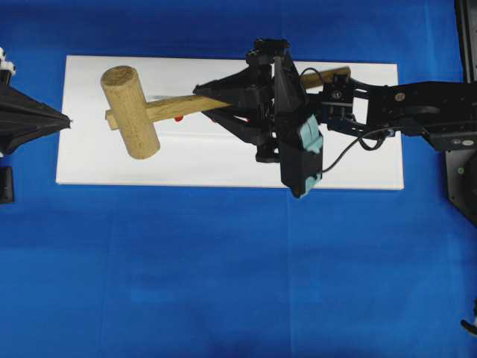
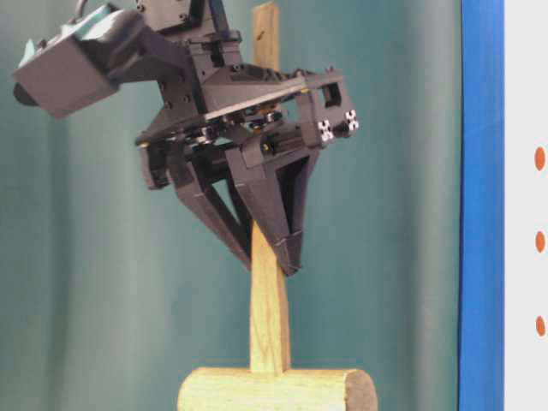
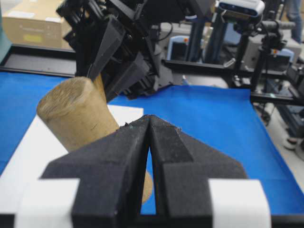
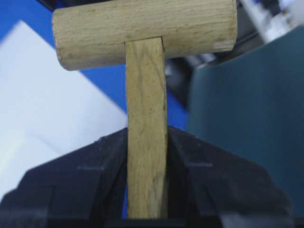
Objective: Hit the mark with a hammer.
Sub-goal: 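Carry the mallet over the board with the right gripper, then move the left gripper to the mallet head and grasp it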
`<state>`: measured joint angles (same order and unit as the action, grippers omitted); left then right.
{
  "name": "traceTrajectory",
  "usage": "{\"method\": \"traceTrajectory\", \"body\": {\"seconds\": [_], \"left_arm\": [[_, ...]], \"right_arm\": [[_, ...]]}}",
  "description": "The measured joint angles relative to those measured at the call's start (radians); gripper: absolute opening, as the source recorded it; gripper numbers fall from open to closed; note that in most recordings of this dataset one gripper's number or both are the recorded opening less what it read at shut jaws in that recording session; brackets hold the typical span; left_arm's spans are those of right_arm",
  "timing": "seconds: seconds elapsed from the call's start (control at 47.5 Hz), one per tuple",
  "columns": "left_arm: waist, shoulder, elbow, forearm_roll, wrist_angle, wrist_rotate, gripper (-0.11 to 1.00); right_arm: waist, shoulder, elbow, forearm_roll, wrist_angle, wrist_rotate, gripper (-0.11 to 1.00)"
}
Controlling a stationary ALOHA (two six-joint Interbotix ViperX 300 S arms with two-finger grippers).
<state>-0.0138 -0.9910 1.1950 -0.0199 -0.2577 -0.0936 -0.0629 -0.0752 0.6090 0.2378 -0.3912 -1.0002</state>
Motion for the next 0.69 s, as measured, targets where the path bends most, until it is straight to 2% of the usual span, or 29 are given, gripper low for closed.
{"method": "traceTrajectory", "body": {"seconds": [0.126,0.61,0.652,0.694], "left_arm": [[0.0,0.0,0.0,0.0,0.0,-0.015,0.0],[0.028,0.003,0.0,-0.002,0.0,-0.046,0.01],[0.031,0.003,0.0,-0.002,0.0,-0.051,0.03],[0.034,0.003,0.0,-0.003,0.0,-0.06,0.11]], "right_arm": [[0.0,0.0,0.0,0.002,-0.009,-0.028,0.09],[0.002,0.0,0.0,0.002,-0.011,-0.032,0.09],[0.002,0.0,0.0,0.002,-0.011,-0.032,0.09],[0.002,0.002,0.0,0.002,-0.011,-0.032,0.09]]}}
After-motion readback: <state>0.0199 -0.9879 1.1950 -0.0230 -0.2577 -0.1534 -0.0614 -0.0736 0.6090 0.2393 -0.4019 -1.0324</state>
